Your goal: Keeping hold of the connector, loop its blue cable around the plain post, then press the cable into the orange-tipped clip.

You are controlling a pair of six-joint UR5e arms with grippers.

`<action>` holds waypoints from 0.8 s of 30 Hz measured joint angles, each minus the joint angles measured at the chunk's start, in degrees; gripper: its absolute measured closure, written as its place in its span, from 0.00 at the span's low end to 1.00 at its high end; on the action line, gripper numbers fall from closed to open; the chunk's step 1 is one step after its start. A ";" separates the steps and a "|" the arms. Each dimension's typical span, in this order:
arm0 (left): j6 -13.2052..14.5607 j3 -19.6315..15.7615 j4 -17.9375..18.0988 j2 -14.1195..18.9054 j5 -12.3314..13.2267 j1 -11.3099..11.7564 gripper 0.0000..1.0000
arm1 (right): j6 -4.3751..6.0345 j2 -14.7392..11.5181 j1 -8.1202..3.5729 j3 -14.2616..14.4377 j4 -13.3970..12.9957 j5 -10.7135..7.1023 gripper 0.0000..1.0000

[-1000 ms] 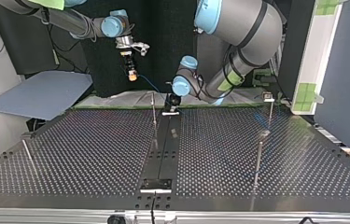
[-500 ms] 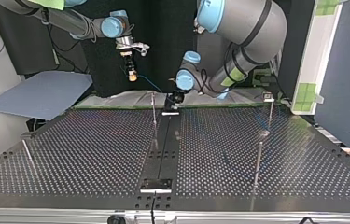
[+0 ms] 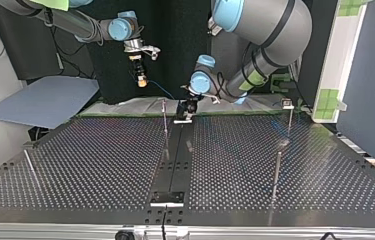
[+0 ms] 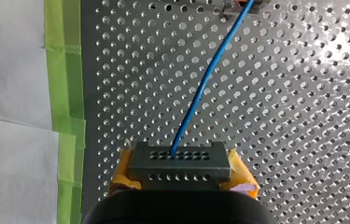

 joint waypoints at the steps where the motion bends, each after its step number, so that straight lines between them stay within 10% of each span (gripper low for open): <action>1: 0.01 -0.01 0.14 0.00 0.16 0.01 0.00 | -0.04 0.00 0.00 -0.03 0.04 0.01 1.00; 24: 2.56 -3.11 2.26 0.03 -0.20 -1.93 0.00 | -0.68 0.04 0.00 -0.79 1.07 0.23 1.00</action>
